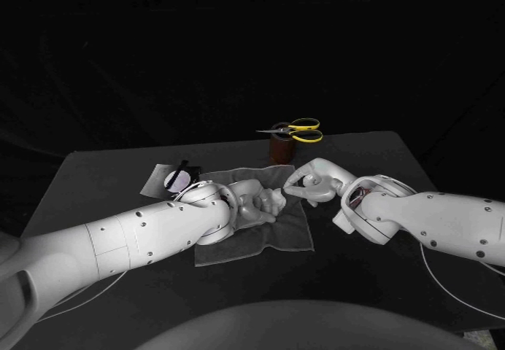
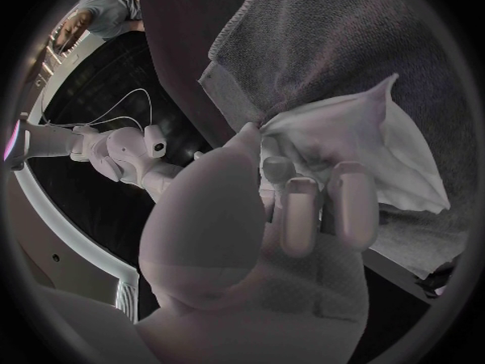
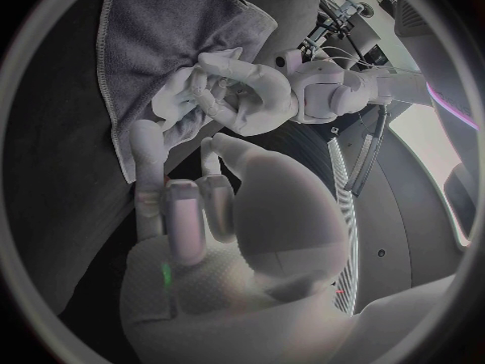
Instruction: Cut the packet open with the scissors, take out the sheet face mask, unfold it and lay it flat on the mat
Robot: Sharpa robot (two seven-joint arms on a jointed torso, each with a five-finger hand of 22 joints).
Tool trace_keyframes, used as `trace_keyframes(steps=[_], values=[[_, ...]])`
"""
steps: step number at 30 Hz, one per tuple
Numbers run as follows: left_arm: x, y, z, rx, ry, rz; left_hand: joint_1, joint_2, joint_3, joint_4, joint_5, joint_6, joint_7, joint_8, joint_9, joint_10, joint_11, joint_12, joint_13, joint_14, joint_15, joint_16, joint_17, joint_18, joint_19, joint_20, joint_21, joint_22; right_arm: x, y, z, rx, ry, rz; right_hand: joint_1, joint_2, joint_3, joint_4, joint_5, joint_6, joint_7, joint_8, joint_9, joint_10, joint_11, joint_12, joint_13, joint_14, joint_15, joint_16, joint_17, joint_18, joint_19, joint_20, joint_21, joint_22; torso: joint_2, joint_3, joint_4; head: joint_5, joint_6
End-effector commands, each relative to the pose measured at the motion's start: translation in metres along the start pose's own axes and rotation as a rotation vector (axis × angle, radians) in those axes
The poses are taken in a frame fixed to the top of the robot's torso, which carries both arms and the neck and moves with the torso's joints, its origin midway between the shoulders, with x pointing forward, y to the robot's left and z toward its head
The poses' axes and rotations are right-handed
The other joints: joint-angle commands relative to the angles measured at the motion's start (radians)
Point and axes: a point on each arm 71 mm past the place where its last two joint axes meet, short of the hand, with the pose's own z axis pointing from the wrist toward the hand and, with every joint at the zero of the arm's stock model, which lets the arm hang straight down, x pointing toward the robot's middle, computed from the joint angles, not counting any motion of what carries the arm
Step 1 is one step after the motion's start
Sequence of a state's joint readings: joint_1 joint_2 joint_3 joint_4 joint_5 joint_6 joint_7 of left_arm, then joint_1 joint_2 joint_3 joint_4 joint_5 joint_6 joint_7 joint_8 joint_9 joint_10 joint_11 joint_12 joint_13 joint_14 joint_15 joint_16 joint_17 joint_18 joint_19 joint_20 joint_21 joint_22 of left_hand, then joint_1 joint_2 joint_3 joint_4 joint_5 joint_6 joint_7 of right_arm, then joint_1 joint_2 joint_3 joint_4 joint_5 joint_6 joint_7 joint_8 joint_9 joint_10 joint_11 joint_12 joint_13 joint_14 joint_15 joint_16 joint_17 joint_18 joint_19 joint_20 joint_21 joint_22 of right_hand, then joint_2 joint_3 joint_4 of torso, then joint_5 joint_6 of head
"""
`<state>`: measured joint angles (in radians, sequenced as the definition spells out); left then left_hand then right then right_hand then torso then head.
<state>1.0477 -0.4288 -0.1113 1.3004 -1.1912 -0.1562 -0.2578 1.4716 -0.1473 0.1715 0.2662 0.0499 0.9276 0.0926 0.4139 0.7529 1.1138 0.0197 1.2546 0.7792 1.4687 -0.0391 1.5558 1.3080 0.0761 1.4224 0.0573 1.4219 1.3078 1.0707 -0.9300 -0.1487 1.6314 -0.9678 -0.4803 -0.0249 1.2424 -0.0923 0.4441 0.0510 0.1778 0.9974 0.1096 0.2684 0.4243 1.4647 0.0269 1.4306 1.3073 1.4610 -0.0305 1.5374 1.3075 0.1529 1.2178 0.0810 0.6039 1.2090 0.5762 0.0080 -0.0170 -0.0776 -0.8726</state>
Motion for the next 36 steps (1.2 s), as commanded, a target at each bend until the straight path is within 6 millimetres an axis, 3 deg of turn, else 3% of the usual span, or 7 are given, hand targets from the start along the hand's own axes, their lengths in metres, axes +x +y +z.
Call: trace_keyframes(steps=[1,8,13,17,18,20,36], values=[[0.0019,-0.0025,0.0006,0.003,0.023,0.021,0.016,0.001,0.009,0.0,-0.001,0.005,-0.001,-0.001,-0.002,0.009,-0.001,0.001,0.006,0.089,-0.002,0.005,0.229,-0.018,0.007,0.0,0.006,0.029,0.0006,0.0001,0.0003,0.001,0.009,-0.005,-0.005,-0.002,-0.001,0.006,0.001,-0.006,0.003,0.002,0.001,0.06,0.005,0.0,0.181,0.082,0.003,0.003,0.197,0.01,-0.004,0.001,-0.005,0.001,0.0,-0.0004,-0.0005,-0.001,0.0],[0.0021,-0.0032,-0.0004,0.012,0.024,0.011,0.057,0.027,0.075,0.009,0.0,0.012,0.0,-0.02,-0.029,0.003,-0.001,-0.009,0.002,0.09,-0.002,0.006,0.233,-0.018,0.007,0.0,0.007,0.031,0.0,-0.0005,0.0005,0.003,0.005,-0.005,-0.005,-0.002,-0.001,0.006,0.001,-0.005,0.003,0.003,0.001,0.061,0.005,0.002,0.182,0.083,0.003,0.004,0.197,0.01,-0.004,0.001,-0.006,0.001,0.0,-0.0004,0.0004,-0.001,0.0],[0.0018,-0.0022,-0.0015,0.018,0.025,-0.007,0.097,0.036,0.231,-0.002,0.0,0.024,0.0,-0.028,-0.054,-0.003,-0.003,-0.025,0.003,0.092,-0.003,0.007,0.237,-0.018,0.007,-0.001,0.008,0.033,-0.0006,-0.0012,0.0006,0.005,0.002,-0.003,-0.005,-0.001,0.0,0.006,0.001,-0.005,0.003,0.003,0.001,0.061,0.005,0.002,0.182,0.083,0.003,0.004,0.198,0.01,-0.003,0.001,-0.005,0.002,0.0,-0.0007,0.0001,-0.002,0.0],[0.0016,-0.0016,-0.0021,0.021,0.027,-0.02,0.048,-0.004,0.475,-0.061,0.002,-0.01,0.025,-0.007,-0.039,0.002,0.013,-0.042,0.003,0.093,0.011,0.007,0.24,-0.018,0.006,0.01,0.01,0.035,-0.0008,-0.0018,0.0009,0.006,0.001,-0.003,-0.005,-0.001,0.0,0.006,0.001,-0.005,0.003,0.003,0.001,0.061,0.005,0.002,0.182,0.083,0.003,0.004,0.198,0.01,-0.003,0.001,-0.005,0.002,0.0,-0.0008,0.0007,-0.002,0.0],[0.0017,-0.0016,-0.0022,0.022,0.029,-0.024,0.043,-0.005,0.491,-0.066,0.003,-0.01,0.025,-0.005,-0.039,0.003,0.014,-0.042,0.003,0.093,0.012,0.007,0.24,-0.018,0.006,0.011,0.01,0.035,-0.0009,-0.0019,0.001,0.007,0.001,-0.003,-0.005,-0.001,0.0,0.006,0.001,-0.005,0.003,0.003,0.001,0.061,0.005,0.002,0.182,0.083,0.003,0.004,0.198,0.01,-0.003,0.001,-0.005,0.002,0.0,-0.0004,0.0006,-0.001,0.0],[0.0019,-0.0016,-0.0025,0.024,0.031,-0.03,-0.044,-0.031,0.621,-0.124,0.004,-0.014,0.028,0.016,-0.029,0.01,0.016,-0.038,0.012,0.093,0.016,0.007,0.241,-0.018,0.006,0.015,0.012,0.037,-0.0009,-0.0022,0.0011,0.008,0.001,-0.003,-0.005,-0.001,-0.001,0.007,0.0,-0.005,0.003,0.004,0.002,0.061,0.005,0.003,0.182,0.082,0.003,0.003,0.196,0.01,-0.004,0.001,-0.006,0.001,0.001,-0.0006,0.0008,-0.001,0.0],[0.0003,0.0049,-0.0048,0.011,0.04,-0.143,-0.138,-0.018,0.712,-0.213,0.001,-0.014,0.022,0.053,-0.01,0.043,0.016,-0.013,0.069,0.097,0.012,0.011,0.251,-0.019,0.008,0.013,0.017,0.043,-0.0007,-0.0046,0.0015,0.016,0.005,-0.003,-0.006,-0.002,-0.001,0.007,0.0,-0.004,0.002,0.004,0.002,0.06,0.005,0.002,0.182,0.082,0.003,0.003,0.196,0.011,-0.005,0.001,-0.009,0.0,0.001,-0.0004,0.0001,-0.002,0.0]])
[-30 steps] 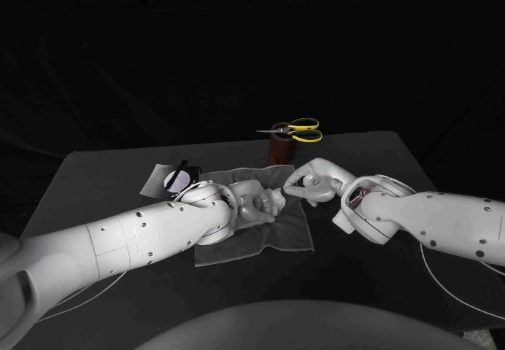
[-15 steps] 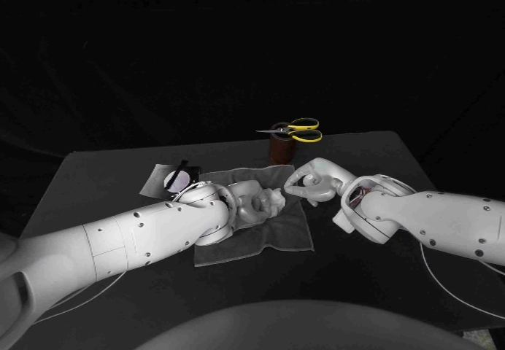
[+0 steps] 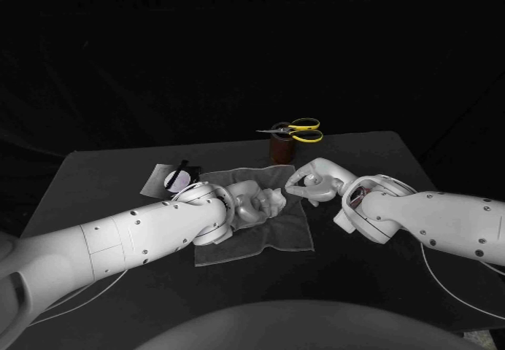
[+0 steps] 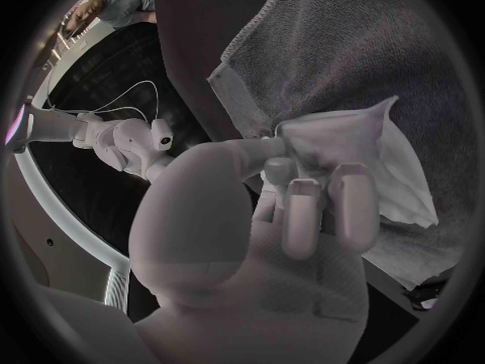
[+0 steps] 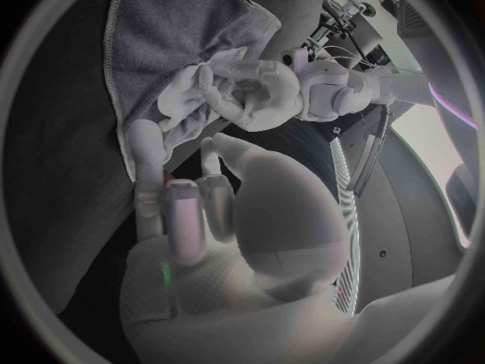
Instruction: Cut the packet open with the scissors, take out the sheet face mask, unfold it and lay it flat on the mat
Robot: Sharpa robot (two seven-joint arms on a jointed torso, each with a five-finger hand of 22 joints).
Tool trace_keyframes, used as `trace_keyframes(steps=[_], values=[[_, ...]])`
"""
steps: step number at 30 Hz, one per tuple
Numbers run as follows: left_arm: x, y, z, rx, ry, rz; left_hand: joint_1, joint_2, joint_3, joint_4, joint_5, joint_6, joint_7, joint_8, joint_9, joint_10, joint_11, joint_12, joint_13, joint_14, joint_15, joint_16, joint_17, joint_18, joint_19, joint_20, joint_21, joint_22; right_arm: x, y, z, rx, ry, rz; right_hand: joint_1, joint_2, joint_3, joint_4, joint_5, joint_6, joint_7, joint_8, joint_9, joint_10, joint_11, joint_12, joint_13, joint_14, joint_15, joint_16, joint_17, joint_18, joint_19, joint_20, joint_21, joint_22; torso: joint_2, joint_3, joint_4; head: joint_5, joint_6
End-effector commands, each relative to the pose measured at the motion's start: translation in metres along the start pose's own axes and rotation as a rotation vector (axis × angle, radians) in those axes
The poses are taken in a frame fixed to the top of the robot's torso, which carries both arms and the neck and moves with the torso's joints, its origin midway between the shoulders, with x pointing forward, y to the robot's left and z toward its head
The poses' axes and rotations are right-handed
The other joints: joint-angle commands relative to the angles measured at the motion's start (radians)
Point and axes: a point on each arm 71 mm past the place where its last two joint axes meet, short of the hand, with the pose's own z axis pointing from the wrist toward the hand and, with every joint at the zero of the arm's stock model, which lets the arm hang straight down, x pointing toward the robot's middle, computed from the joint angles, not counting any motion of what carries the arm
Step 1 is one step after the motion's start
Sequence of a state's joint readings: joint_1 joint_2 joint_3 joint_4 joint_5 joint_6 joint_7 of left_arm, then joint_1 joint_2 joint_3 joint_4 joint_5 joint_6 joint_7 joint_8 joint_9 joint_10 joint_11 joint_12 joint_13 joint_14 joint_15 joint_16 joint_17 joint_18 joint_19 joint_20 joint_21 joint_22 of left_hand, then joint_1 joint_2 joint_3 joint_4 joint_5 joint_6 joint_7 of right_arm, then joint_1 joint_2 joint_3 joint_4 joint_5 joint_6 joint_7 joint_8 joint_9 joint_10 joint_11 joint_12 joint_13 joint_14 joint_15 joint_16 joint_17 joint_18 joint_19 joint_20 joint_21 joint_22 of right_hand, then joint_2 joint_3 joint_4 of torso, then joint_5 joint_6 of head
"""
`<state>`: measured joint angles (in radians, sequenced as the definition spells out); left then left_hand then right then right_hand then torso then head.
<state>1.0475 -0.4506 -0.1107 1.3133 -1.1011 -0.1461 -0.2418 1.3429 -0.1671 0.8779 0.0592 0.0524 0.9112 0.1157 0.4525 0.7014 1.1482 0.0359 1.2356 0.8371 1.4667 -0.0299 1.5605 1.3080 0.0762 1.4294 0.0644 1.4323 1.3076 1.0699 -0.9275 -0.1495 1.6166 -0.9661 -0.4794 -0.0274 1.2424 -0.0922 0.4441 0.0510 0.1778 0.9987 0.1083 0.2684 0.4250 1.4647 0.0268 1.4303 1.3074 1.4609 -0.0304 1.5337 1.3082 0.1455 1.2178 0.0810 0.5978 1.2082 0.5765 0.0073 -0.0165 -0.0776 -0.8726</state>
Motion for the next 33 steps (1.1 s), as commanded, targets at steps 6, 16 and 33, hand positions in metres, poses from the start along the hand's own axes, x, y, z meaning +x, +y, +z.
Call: trace_keyframes(steps=[6,16,33], values=[[-0.004,0.002,-0.002,0.021,-0.003,-0.093,-0.062,-0.013,-0.009,-0.011,-0.004,-0.01,0.001,0.023,0.053,-0.007,0.003,-0.007,-0.014,0.098,0.006,0.005,0.249,-0.019,0.0,0.007,0.005,0.042,0.002,-0.001,0.0,0.007,0.015,0.0,-0.006,-0.002,-0.001,0.008,0.0,-0.006,0.004,0.004,0.001,0.061,0.005,0.002,0.182,0.082,0.003,0.007,0.195,0.018,-0.005,0.001,-0.003,0.001,0.0,0.0007,0.0003,-0.006,0.0],[-0.005,0.001,-0.001,0.031,-0.009,-0.045,-0.175,-0.077,-0.22,0.04,-0.004,-0.041,0.008,-0.013,0.018,-0.042,0.011,-0.011,-0.034,0.091,0.013,-0.002,0.231,-0.015,-0.012,0.015,-0.008,0.025,0.003,-0.002,0.0,0.008,0.019,0.001,-0.006,-0.002,-0.001,0.008,0.0,-0.006,0.004,0.004,0.001,0.061,0.005,0.002,0.182,0.082,0.003,0.007,0.195,0.018,-0.005,0.001,-0.003,0.001,0.0,0.0002,0.0,-0.005,0.0],[-0.003,-0.01,0.002,0.053,-0.045,0.151,-0.1,-0.085,-0.325,0.016,-0.003,-0.043,0.016,-0.048,-0.031,-0.056,0.017,-0.015,-0.035,0.092,0.019,-0.001,0.234,-0.015,-0.011,0.021,-0.009,0.023,0.005,-0.001,0.0,0.007,0.025,0.002,-0.007,-0.002,-0.001,0.008,-0.003,-0.006,0.003,0.005,0.002,0.061,0.005,0.004,0.182,0.082,0.003,0.007,0.195,0.018,-0.005,0.001,-0.004,0.001,0.0,0.0008,-0.0004,-0.005,0.0]])
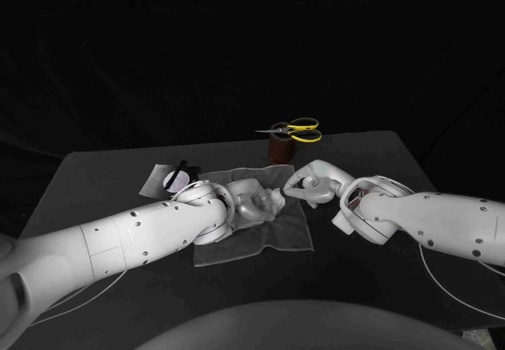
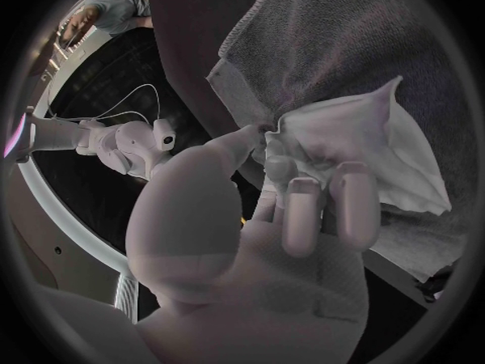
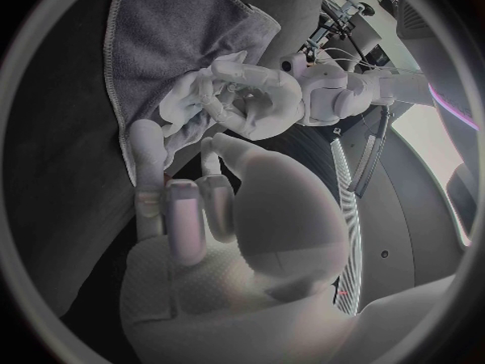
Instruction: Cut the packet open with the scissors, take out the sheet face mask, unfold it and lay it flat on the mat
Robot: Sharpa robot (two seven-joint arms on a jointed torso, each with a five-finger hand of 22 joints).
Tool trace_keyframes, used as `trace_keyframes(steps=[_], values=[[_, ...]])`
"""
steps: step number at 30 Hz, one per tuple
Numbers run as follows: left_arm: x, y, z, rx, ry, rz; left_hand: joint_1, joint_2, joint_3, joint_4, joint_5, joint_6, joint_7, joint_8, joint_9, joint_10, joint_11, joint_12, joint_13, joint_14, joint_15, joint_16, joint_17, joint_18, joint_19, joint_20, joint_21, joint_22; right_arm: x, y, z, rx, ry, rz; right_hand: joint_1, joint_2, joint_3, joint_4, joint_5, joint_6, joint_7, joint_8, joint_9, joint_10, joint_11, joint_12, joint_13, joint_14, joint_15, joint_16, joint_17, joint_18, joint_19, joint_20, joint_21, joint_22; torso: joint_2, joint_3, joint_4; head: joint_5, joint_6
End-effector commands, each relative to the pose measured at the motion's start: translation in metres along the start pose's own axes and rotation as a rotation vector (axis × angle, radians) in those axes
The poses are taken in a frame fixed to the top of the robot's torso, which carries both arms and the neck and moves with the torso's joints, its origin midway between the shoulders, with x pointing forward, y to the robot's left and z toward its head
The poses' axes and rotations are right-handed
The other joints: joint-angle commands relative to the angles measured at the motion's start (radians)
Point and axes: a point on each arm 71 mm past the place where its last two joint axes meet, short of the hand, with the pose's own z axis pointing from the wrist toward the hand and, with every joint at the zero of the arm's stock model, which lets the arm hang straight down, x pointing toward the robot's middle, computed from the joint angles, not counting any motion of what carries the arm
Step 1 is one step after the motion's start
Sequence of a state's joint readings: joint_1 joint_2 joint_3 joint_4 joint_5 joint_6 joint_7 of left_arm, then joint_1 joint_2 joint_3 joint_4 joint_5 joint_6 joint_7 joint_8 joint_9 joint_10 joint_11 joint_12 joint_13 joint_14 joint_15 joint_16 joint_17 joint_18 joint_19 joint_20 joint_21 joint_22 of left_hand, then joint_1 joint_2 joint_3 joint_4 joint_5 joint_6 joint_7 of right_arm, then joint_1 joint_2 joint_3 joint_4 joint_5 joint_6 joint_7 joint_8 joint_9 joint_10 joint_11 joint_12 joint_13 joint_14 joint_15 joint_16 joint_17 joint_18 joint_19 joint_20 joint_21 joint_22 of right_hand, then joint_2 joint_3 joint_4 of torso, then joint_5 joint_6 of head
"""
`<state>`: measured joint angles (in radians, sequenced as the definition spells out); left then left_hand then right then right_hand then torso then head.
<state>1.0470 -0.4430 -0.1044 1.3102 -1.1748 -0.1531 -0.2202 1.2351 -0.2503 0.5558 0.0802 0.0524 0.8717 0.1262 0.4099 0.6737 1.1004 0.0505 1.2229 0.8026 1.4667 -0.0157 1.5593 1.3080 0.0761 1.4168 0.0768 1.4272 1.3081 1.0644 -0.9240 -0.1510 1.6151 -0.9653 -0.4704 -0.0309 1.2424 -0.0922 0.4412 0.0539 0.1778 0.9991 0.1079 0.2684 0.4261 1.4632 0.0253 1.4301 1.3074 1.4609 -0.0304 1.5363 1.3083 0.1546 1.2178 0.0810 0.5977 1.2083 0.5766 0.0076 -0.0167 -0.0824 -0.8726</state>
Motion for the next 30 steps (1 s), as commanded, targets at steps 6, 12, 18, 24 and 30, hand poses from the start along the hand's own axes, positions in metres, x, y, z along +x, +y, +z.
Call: trace_keyframes(steps=[6,12,18,24,30], values=[[0.0004,-0.005,0.0021,0.004,-0.021,0.13,0.014,0.003,-0.01,-0.004,-0.003,-0.003,0.007,-0.013,-0.014,-0.003,0.005,0.0,0.004,0.094,0.007,0.003,0.239,-0.017,0.006,0.009,0.0,0.029,0.0015,0.0004,0.0004,0.0,0.011,0.0,-0.007,-0.002,0.002,0.005,-0.003,-0.006,0.004,0.005,0.001,0.063,0.006,0.004,0.182,0.082,0.003,0.004,0.195,0.009,-0.005,0.001,-0.004,0.001,0.0,0.0,-0.0003,0.0,0.0],[0.0016,-0.0053,0.0031,-0.008,-0.021,0.15,0.046,0.034,0.005,-0.011,-0.003,0.02,0.001,-0.015,-0.031,0.006,0.0,0.002,0.013,0.096,0.003,0.005,0.244,-0.018,0.01,0.008,0.003,0.034,0.0017,0.0004,0.0007,0.0,0.011,0.0,-0.007,-0.002,0.002,0.005,-0.003,-0.006,0.004,0.005,0.001,0.063,0.006,0.004,0.182,0.082,0.003,0.004,0.195,0.009,-0.005,0.001,-0.004,0.001,0.001,-0.0002,-0.0005,-0.001,0.0],[0.0024,-0.0051,0.0033,-0.015,-0.015,0.157,0.049,0.041,0.009,-0.011,-0.003,0.027,0.0,-0.015,-0.036,0.009,-0.002,0.003,0.016,0.097,0.002,0.005,0.245,-0.018,0.011,0.007,0.004,0.036,0.0017,0.0004,0.0008,0.0,0.01,0.0,-0.007,-0.002,0.002,0.005,-0.003,-0.006,0.004,0.005,0.001,0.063,0.006,0.004,0.182,0.082,0.003,0.004,0.195,0.009,-0.005,0.001,-0.004,0.001,0.0,0.0,0.0004,-0.002,0.0],[0.0046,-0.0048,0.0027,-0.022,0.01,0.167,0.048,0.038,0.008,-0.011,-0.003,0.031,-0.001,-0.015,-0.039,0.012,-0.002,0.005,0.02,0.098,0.001,0.006,0.247,-0.018,0.012,0.007,0.005,0.037,0.0017,0.0002,0.0008,0.0,0.011,0.0,-0.007,-0.002,0.002,0.005,-0.003,-0.006,0.004,0.005,0.001,0.063,0.006,0.004,0.182,0.082,0.003,0.004,0.195,0.009,-0.005,0.001,-0.004,0.001,0.0,-0.0001,-0.0001,-0.004,0.0],[0.0053,-0.0039,0.0008,-0.024,0.022,0.171,0.033,0.029,-0.005,-0.001,-0.003,0.033,0.0,-0.02,-0.048,0.015,-0.002,0.005,0.021,0.098,0.001,0.006,0.248,-0.019,0.013,0.006,0.006,0.039,0.0016,0.0,0.0006,0.001,0.01,0.0,-0.007,-0.003,0.002,0.006,-0.004,-0.007,0.003,0.006,0.002,0.063,0.006,0.005,0.183,0.082,0.002,0.004,0.194,0.009,-0.006,0.001,-0.005,0.001,0.0,0.0001,0.0002,-0.005,0.0]])
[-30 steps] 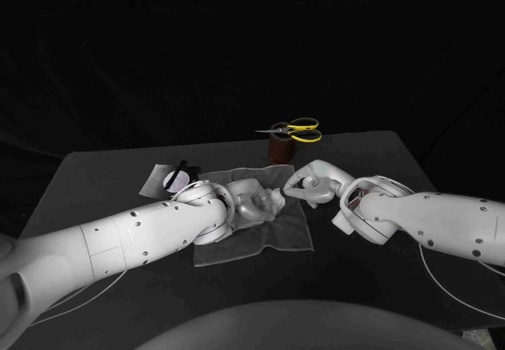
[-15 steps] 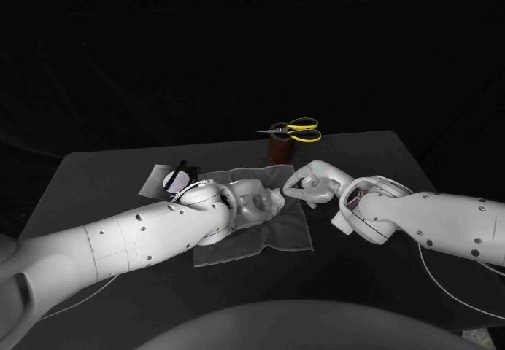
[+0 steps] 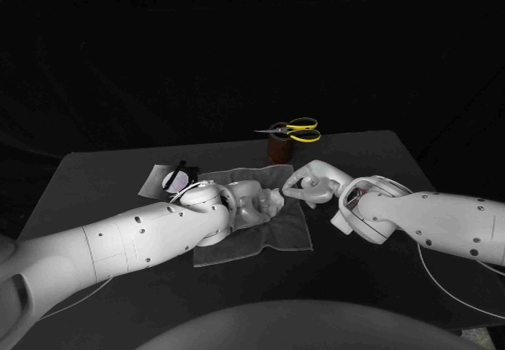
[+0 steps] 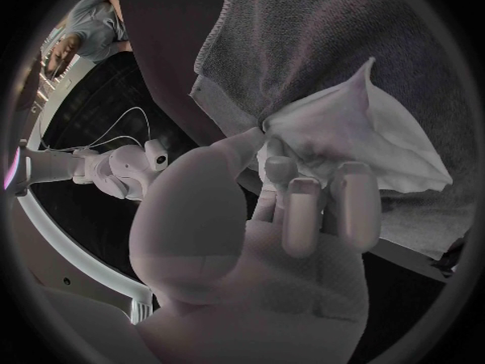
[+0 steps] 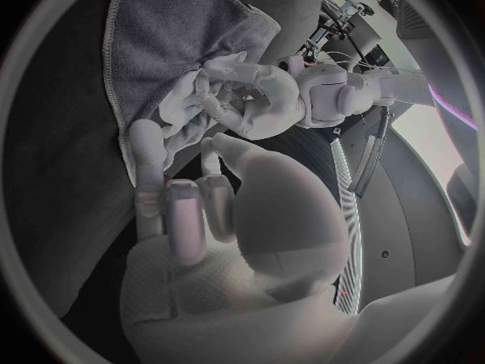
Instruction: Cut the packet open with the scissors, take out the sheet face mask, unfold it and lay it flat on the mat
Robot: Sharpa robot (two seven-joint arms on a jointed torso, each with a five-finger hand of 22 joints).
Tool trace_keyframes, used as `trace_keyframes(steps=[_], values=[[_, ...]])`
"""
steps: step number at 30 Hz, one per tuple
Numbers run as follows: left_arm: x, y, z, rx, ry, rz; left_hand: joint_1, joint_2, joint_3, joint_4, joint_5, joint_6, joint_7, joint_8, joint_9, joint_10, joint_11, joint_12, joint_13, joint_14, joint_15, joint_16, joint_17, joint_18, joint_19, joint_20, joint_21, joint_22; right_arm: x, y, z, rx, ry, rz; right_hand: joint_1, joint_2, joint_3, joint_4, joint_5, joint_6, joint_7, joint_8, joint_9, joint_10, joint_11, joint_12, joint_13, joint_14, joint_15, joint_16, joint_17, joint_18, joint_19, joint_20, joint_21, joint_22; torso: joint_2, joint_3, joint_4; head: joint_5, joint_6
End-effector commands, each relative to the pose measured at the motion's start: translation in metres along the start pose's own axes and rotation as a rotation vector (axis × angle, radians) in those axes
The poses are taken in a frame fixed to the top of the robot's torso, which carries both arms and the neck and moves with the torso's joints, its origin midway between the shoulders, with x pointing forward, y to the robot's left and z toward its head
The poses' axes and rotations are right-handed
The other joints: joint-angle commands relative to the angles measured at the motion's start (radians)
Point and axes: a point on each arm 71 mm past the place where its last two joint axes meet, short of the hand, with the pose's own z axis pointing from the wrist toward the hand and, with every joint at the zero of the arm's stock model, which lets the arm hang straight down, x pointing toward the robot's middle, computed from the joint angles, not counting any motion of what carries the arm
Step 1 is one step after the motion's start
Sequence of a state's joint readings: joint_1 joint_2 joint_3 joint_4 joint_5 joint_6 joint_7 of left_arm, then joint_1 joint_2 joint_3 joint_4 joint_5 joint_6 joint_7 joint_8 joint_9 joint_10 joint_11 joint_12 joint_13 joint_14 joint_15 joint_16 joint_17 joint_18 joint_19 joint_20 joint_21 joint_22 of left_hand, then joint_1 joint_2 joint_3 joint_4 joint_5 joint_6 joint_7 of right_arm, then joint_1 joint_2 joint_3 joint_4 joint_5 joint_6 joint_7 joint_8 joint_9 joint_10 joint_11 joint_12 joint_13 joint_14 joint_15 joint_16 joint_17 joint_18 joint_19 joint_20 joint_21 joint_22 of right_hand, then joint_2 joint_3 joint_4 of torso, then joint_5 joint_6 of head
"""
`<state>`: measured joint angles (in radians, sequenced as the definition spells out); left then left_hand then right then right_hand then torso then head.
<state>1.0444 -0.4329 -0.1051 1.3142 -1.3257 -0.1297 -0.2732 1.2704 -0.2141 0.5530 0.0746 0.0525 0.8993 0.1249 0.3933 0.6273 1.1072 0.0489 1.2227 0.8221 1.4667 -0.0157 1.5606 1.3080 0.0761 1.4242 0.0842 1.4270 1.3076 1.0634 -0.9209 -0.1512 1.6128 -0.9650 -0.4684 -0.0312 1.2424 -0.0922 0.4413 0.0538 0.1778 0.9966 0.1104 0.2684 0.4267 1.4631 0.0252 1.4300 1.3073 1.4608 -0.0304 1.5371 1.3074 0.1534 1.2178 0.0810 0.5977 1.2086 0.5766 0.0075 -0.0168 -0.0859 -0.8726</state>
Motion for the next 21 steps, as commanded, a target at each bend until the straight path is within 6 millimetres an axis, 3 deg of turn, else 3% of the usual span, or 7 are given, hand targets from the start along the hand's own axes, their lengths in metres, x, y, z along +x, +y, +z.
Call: trace_keyframes(steps=[1,15,21], values=[[0.0024,-0.0004,-0.0009,-0.002,0.029,0.022,-0.005,-0.007,-0.003,0.007,-0.003,0.005,0.002,-0.005,-0.004,0.007,0.0,0.004,0.0,0.098,0.002,0.005,0.248,-0.019,0.005,-0.002,0.006,0.039,0.0006,0.0,0.0,0.0,0.007,0.0,-0.007,-0.003,0.002,0.006,-0.004,-0.004,0.001,0.006,0.001,0.063,0.006,0.005,0.183,0.082,0.002,0.003,0.195,0.01,-0.006,0.001,-0.005,0.001,0.0,0.0002,0.0002,-0.001,0.0],[0.0042,-0.0044,-0.0035,0.018,0.04,0.007,-0.019,-0.007,-0.013,0.028,-0.003,-0.009,0.008,-0.026,-0.028,0.005,0.004,-0.001,-0.004,0.099,0.005,0.006,0.251,-0.019,0.006,0.0,0.006,0.039,0.001,-0.0003,0.0002,0.001,0.009,0.0,-0.007,-0.003,0.002,0.006,-0.004,-0.004,0.001,0.006,0.001,0.063,0.006,0.005,0.183,0.082,0.002,0.003,0.195,0.01,-0.006,0.001,-0.005,0.001,0.0,0.0001,0.0004,0.001,0.0],[0.0046,-0.0055,-0.0014,0.011,0.04,0.007,0.007,0.01,0.008,0.025,-0.003,-0.002,0.007,-0.031,-0.042,0.005,0.004,-0.003,-0.003,0.1,0.005,0.006,0.252,-0.019,0.006,0.002,0.006,0.039,0.0016,0.0002,0.0005,0.0,0.011,0.001,-0.008,-0.003,0.002,0.007,-0.004,-0.004,0.001,0.007,0.002,0.063,0.006,0.007,0.184,0.082,0.002,0.004,0.196,0.01,-0.006,0.001,-0.005,0.001,0.0,0.0004,-0.0005,0.001,0.0]])
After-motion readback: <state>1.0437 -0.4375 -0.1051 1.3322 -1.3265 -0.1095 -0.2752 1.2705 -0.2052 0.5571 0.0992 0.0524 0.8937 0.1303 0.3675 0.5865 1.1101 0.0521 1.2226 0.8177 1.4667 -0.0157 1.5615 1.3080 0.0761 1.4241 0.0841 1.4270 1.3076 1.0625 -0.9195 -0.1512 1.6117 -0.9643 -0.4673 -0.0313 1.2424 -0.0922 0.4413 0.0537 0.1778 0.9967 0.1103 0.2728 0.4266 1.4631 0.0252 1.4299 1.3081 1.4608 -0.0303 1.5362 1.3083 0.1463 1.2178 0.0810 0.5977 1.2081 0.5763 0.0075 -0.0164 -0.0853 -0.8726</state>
